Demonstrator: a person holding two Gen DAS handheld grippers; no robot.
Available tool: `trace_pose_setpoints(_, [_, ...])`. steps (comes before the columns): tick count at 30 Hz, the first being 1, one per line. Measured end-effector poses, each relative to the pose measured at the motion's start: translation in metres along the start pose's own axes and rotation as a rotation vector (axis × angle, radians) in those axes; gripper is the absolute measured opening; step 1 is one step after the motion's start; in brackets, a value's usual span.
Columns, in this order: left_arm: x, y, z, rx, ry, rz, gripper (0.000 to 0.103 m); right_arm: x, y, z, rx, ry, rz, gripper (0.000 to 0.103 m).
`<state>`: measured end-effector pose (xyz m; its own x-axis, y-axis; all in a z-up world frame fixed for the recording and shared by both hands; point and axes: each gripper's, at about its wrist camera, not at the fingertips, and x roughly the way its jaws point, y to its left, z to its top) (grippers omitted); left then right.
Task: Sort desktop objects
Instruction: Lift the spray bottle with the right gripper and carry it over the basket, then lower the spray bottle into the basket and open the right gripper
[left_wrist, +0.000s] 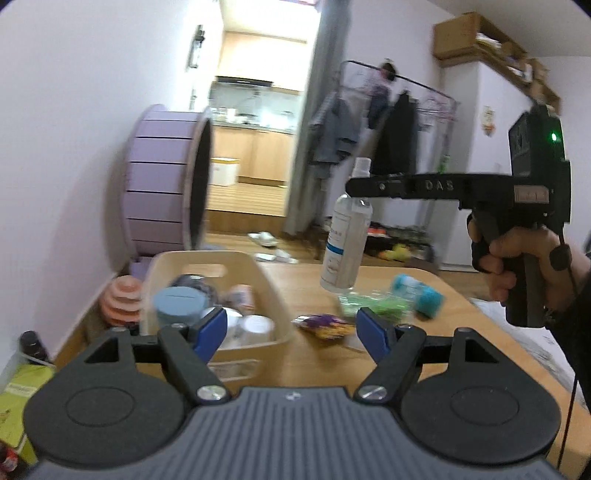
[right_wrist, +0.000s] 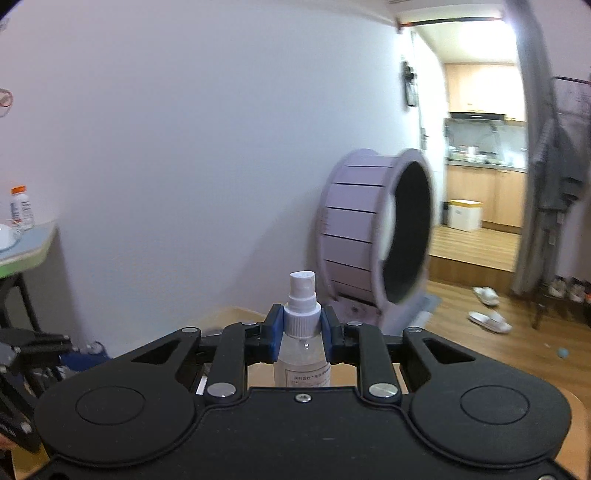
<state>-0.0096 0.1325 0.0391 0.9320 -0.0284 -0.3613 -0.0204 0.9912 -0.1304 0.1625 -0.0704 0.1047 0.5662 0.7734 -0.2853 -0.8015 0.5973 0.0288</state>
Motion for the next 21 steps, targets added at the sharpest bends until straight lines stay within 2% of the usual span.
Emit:
trace_pose_setpoints(8, [0.007, 0.027, 0.0, -0.02, -0.009, 0.106, 0.076, 0.084, 0.018, 0.02, -0.036, 0.042, 0.092, 0.022])
trace_pose_setpoints(16, [0.002, 0.024, 0.0, -0.012, -0.014, 0.088, 0.076, 0.131, 0.018, 0.023, -0.031, 0.05, 0.085, 0.022])
trace_pose_setpoints(21, [0.001, 0.024, -0.002, -0.012, -0.011, 0.084, 0.076, 0.151, 0.022, 0.017, -0.038, 0.084, 0.075, 0.022])
